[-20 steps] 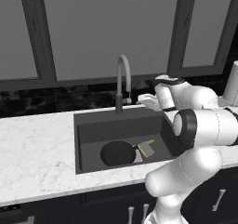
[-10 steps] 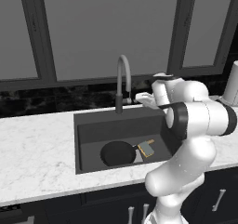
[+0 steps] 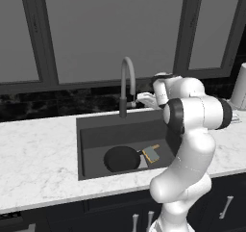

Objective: Pick the pan and sponge and place them into the sink. Then turn on the water.

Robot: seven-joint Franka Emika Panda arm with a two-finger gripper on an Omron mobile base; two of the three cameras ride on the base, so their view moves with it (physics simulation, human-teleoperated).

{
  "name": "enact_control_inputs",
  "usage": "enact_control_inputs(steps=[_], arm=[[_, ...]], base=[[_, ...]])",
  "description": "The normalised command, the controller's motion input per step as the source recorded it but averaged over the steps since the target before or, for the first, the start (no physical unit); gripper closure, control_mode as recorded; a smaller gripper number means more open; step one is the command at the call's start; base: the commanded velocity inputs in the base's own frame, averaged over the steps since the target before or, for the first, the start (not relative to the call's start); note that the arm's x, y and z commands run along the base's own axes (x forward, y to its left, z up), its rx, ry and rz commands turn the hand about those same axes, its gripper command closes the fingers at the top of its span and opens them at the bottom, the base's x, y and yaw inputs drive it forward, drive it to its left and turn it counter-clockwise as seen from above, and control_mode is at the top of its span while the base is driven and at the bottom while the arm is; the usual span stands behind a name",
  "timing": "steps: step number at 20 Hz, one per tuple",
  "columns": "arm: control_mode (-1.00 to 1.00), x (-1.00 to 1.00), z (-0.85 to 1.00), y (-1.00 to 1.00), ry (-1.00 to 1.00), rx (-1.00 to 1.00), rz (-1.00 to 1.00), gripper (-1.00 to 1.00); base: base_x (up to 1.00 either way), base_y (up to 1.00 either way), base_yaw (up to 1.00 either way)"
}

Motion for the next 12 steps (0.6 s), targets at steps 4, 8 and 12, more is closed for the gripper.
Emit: enact_control_inputs(steps=[4, 8, 12], arm=[[-1.0, 0.41, -0.22, 0.06, 0.0, 0.0, 0.0, -1.0], [-1.0, 0.4, -0.19, 0.02, 0.0, 0.0, 0.0, -1.0], [-1.0, 0.39, -0.17, 0.0, 0.0, 0.0, 0.0, -1.0]], base=[[0.0, 0.0, 0.0], [0.0, 0.0, 0.0], [0.0, 0.0, 0.0]])
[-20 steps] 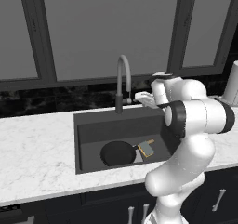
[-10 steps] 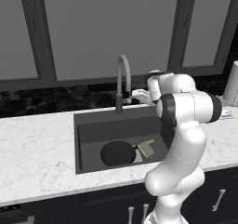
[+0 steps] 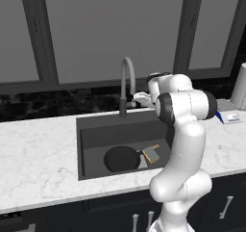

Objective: Pick the pan and sponge and place them into the sink. Then turn on the water.

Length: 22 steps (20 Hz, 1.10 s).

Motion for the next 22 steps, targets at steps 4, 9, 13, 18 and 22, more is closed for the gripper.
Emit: enact_control_inputs(steps=[4, 9, 13, 18, 22], arm=[[-1.0, 0.34, -0.17, 0.0, 0.0, 0.01, 0.0, -1.0], [-1.0, 0.33, -0.22, 0.01, 0.0, 0.0, 0.0, -1.0], [-1.0, 0.29, -0.18, 0.03, 0.0, 0.0, 0.0, -1.0], [-1.0, 0.28, -0.07, 0.0, 0.0, 0.0, 0.0, -1.0], [-1.0, 0.17, -0.06, 0.0, 0.0, 0.0, 0.0, 1.0]], base=[[0.0, 0.0, 0.0], [0.0, 0.0, 0.0], [0.0, 0.0, 0.0], [0.0, 0.0, 0.0], [0.0, 0.0, 0.0]])
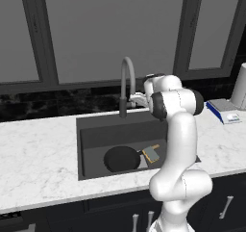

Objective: Pick the pan and sponge and place them into the sink. Then turn on the water.

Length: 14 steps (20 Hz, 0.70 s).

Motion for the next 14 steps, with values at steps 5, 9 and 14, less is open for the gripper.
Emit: enact_control_inputs(steps=[5, 9, 14], arm=[[-1.0, 0.0, 0.0, 0.0, 0.0, 0.0, 0.0, 1.0], [-1.0, 0.01, -0.15, 0.0, -0.01, 0.0, 0.0, 1.0], [-1.0, 0.04, -0.29, 0.0, -0.03, 0.09, -0.01, 1.0]], base=[[0.0, 0.0, 0.0], [0.0, 0.0, 0.0], [0.0, 0.0, 0.0]])
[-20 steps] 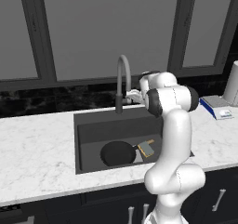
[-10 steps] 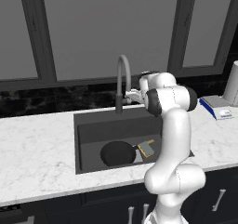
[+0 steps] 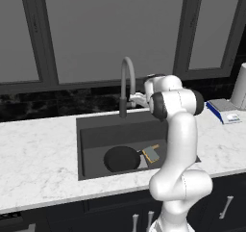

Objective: Pick the pan and sponge and place them into the sink. Then turn on the water.

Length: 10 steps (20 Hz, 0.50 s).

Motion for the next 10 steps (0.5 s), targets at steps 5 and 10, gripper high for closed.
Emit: enact_control_inputs(steps=[5, 10], arm=[[-1.0, 0.09, -0.15, 0.0, 0.0, 0.24, -0.09, 1.0], [-1.0, 0.29, 0.0, -0.02, 0.13, 0.31, -0.16, 1.0]], base=[[0.0, 0.0, 0.0], [0.0, 0.0, 0.0]])
